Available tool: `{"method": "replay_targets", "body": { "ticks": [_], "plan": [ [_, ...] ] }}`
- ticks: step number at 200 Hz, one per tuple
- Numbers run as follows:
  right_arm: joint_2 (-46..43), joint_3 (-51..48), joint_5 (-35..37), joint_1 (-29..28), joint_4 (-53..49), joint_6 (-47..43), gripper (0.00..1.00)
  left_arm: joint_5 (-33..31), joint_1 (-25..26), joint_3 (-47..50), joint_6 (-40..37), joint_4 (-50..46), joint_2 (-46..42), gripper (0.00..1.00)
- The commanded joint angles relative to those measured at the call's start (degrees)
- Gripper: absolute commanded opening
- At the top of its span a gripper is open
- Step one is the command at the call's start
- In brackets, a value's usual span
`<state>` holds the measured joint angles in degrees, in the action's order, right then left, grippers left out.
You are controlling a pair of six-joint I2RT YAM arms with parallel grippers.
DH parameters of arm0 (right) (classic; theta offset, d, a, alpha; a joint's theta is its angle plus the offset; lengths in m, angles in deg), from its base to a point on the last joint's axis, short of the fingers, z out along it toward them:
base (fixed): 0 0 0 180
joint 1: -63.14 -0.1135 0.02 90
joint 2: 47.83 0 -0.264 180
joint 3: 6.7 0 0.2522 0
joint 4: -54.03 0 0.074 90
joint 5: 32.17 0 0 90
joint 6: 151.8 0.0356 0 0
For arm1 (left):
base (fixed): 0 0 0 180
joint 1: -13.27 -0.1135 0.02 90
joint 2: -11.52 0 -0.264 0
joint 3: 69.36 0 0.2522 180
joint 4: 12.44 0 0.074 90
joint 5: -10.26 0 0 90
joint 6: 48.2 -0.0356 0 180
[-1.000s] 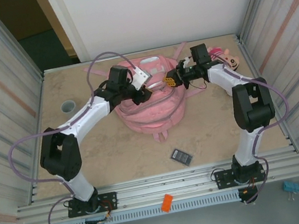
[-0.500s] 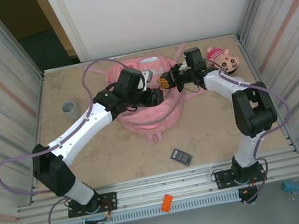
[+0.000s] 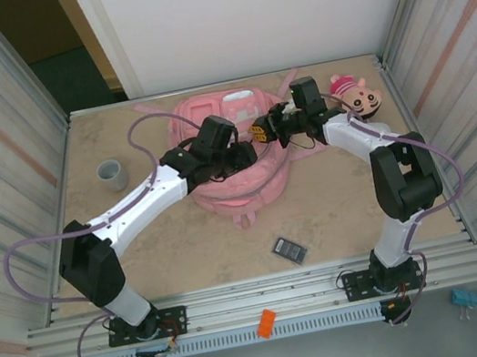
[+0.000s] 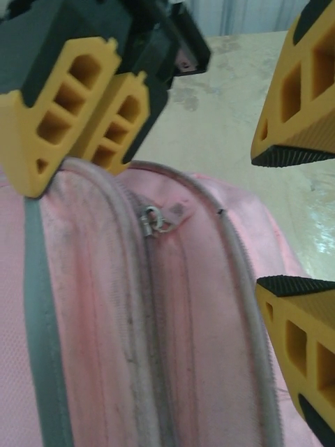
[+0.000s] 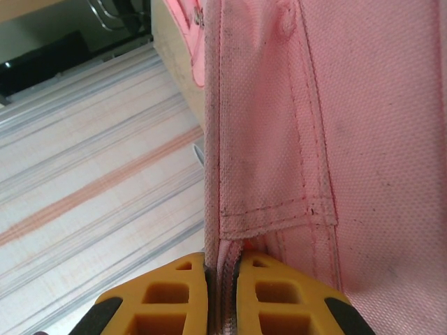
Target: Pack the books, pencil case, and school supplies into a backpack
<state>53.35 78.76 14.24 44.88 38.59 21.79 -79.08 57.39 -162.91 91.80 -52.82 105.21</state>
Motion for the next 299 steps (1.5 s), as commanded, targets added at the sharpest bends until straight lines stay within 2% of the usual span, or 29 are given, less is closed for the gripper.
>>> {"method": "replay_targets", "body": {
  "ticks": [1,28,84,132,165,212,241,252,275,299],
  "plan": [
    [-3.02,0.09,-1.73,-1.49,1.67,0.52,0.00,-4.54,0.34,0.27,3.08,4.92,0.63,0.44],
    [-3.32,0.01,-1.62,-1.77,1.72,0.51,0.00,-7.11,0.26,-0.27,4.30,5.10,2.21,0.40],
    [-3.91,-0.01,-1.67,-1.80,1.67,0.34,0.00,-6.25,-0.69,-2.73,5.38,5.04,7.17,0.38],
    [-4.57,-0.05,-2.24,-1.73,0.32,-0.85,0.00,-7.35,-1.72,-3.74,5.39,5.88,8.83,0.15],
    [-4.77,0.17,-2.70,-1.02,-2.00,-2.95,0.00,-5.78,-2.85,-3.70,5.17,5.75,8.12,0.00],
    [-3.89,1.55,-6.35,3.67,-6.49,-10.61,0.00,2.35,-5.49,0.10,2.37,2.62,3.63,0.00],
    [-1.22,6.97,-10.81,6.05,-16.50,-24.65,0.00,15.87,-9.25,4.60,2.19,4.23,0.68,0.00],
    [0.10,9.11,-12.10,6.59,-20.44,-29.27,0.00,18.69,-10.09,4.74,0.54,2.94,0.17,0.00],
    [1.94,11.22,-14.26,8.02,-24.76,-34.54,0.00,18.48,-10.51,2.93,-6.11,-4.48,-0.17,0.00],
    [2.41,11.59,-15.34,10.26,-26.13,-35.86,0.00,12.97,-10.92,2.10,-13.00,-11.18,-0.26,0.00]
  ]
}}
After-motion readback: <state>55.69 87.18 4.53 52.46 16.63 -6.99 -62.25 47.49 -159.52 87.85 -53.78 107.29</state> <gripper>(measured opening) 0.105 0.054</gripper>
